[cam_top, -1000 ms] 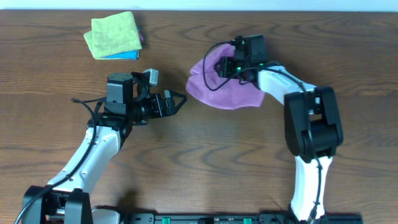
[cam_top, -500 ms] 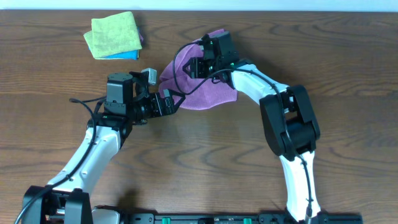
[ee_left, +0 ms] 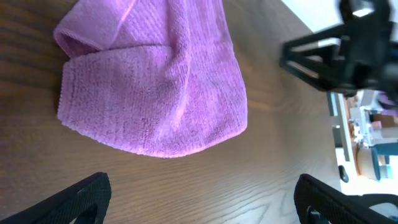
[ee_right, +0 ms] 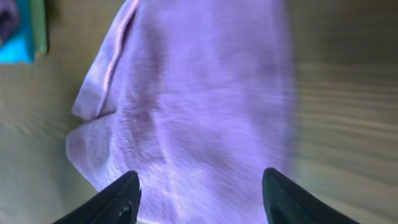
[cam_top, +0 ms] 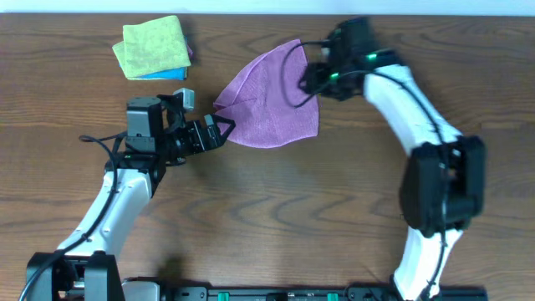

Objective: Fold the cloth
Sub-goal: 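Pull the cloth left toward the left gripper and grasp its corner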

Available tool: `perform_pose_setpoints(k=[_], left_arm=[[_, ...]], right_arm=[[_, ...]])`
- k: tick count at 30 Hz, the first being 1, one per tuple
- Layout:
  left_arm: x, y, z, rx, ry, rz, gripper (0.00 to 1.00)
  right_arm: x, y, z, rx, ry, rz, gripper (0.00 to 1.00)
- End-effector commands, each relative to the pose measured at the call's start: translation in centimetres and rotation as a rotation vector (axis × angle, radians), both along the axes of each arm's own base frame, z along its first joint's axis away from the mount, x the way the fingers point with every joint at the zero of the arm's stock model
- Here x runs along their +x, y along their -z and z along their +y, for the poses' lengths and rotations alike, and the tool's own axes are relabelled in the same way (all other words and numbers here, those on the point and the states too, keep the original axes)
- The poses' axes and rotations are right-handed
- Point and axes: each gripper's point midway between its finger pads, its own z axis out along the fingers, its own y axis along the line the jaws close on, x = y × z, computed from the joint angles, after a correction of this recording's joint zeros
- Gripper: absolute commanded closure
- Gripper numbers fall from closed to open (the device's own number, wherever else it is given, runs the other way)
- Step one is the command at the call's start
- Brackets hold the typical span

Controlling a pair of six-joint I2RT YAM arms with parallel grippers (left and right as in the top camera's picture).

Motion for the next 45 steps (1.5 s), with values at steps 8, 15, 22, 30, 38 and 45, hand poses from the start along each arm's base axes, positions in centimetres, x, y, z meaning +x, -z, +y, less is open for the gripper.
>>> perform_pose_setpoints(k=[8,15,22,30,38,45], left_arm=[[0.4,-1.7,-0.4,-0.064,0.011,-0.003,0.05],[0.4,-1.7,-0.4,-0.075,0.001,0.015,0.05],[0.3,-1.6,-0.4,-0.084,-0.009,0.033,0.05],[0.3,-1.6,-0.4,-0.084,-0.009,0.035,0.05],[-0.7,0.0,0.0,-0.058,-0.036,0.124,0.05],[-0.9,2.3,2.0,0.054,-0.141,0.193,0.04]], right_arm=[[-4.1,1.4,-2.3,-0.068,0.015,0.179,0.37],[-5.1,3.6,-2.6,-0.096,0.018,0.207,0.40],[-6.2,6.3,-2.0,-0.049,0.017,0.225,0.40],[-5.8,7.4,-0.9,0.010,0.035,0.209,0.41],[-6.2,8.8,0.5,0.045,0.026,0.237,0.47],[-5.9,8.9,2.0,0.065,-0.009,0.211,0.99]])
